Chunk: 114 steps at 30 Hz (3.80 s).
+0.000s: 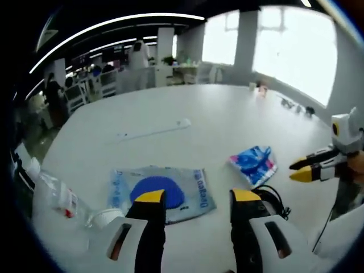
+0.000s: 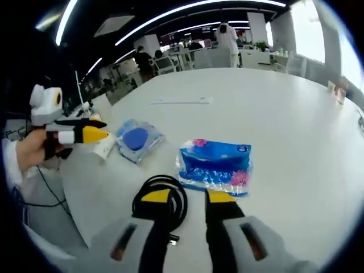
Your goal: Arrange the tabletop items into an orderly group along one side of the table until the central work area is clear of visible clutter.
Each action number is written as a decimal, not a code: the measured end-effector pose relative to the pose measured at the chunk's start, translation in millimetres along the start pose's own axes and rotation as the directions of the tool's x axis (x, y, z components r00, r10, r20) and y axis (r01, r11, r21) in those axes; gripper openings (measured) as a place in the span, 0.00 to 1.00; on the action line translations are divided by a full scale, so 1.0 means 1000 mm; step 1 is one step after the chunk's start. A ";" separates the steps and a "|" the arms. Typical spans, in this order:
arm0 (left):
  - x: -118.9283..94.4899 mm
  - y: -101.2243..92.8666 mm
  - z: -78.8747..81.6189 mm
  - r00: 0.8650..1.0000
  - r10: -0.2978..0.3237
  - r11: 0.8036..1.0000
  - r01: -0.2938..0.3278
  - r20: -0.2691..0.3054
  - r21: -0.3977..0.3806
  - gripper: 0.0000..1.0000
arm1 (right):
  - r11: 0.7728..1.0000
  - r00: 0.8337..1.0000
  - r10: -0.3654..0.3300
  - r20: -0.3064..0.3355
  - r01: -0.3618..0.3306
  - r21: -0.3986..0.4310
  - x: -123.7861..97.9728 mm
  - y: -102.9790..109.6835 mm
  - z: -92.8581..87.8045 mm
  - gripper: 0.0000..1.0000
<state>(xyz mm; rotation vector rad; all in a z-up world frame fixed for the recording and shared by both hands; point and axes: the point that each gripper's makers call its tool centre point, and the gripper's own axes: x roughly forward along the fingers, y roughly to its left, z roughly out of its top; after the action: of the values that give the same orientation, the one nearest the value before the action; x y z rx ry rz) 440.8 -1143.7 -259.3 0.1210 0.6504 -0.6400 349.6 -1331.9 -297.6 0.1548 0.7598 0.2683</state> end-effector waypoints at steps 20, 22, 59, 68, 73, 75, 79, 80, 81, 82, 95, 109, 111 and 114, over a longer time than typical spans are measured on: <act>-0.020 0.049 -0.008 0.996 0.085 0.996 -0.085 0.010 -0.010 0.40 | 1.000 0.999 0.016 -0.031 -0.016 -0.006 0.008 0.014 -0.006 0.20; -0.023 0.055 -0.008 0.994 0.110 0.994 -0.110 0.012 -0.019 0.42 | 1.000 0.999 0.019 -0.033 -0.019 -0.005 0.009 0.014 -0.006 0.20; -0.028 0.109 -0.059 0.941 0.317 0.892 -0.337 -0.115 -0.301 0.56 | 0.999 0.998 -0.002 -0.056 0.005 0.044 0.004 0.002 -0.025 0.17; -0.018 0.111 -0.070 0.942 0.302 0.875 -0.335 -0.147 -0.349 0.58 | 0.998 0.998 -0.009 -0.065 0.013 0.063 0.000 0.000 -0.034 0.17; -0.012 0.116 -0.072 0.940 0.303 0.871 -0.341 -0.160 -0.353 0.58 | 0.997 0.998 -0.006 -0.068 0.011 0.071 0.000 0.000 -0.038 0.18; -0.012 0.115 -0.071 0.942 0.296 0.866 -0.335 -0.158 -0.371 0.60 | 0.997 0.998 -0.005 -0.068 0.010 0.073 -0.001 0.001 -0.039 0.18; -0.006 0.118 -0.073 0.939 0.301 0.855 -0.342 -0.165 -0.389 0.62 | 0.997 0.998 0.000 -0.067 0.005 0.083 -0.002 0.003 -0.042 0.18; -0.005 0.119 -0.074 0.938 0.304 0.855 -0.347 -0.170 -0.386 0.63 | 0.996 0.998 0.006 -0.067 -0.001 0.085 -0.002 0.004 -0.042 0.18; -0.004 0.119 -0.074 0.938 0.303 0.855 -0.346 -0.171 -0.386 0.63 | 0.996 0.998 0.014 -0.065 -0.009 0.086 -0.002 0.005 -0.042 0.19; -0.003 0.119 -0.075 0.938 0.300 0.855 -0.345 -0.173 -0.388 0.63 | 0.996 0.998 0.031 -0.062 -0.025 0.084 -0.001 0.008 -0.042 0.20; -0.001 0.118 -0.086 0.931 0.297 0.849 -0.360 -0.214 -0.387 0.61 | 0.996 0.995 0.062 -0.073 -0.057 0.076 0.006 0.025 -0.046 0.24; 0.001 0.125 -0.100 0.919 0.313 0.836 -0.386 -0.239 -0.389 0.54 | 0.993 0.992 0.083 -0.093 -0.074 0.097 0.001 0.030 -0.064 0.24; 0.002 0.124 -0.103 0.918 0.306 0.846 -0.383 -0.250 -0.370 0.51 | 0.993 0.992 0.082 -0.092 -0.073 0.096 0.001 0.029 -0.064 0.23; 0.001 0.124 -0.103 0.920 0.310 0.846 -0.382 -0.239 -0.372 0.41 | 0.992 0.993 0.078 -0.086 -0.070 0.101 -0.001 0.028 -0.062 0.23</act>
<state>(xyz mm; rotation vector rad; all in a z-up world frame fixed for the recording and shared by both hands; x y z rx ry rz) 460.3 -1014.3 -352.9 -0.1026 0.8922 -0.1294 300.8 -1303.1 -334.9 0.2652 0.8582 0.3104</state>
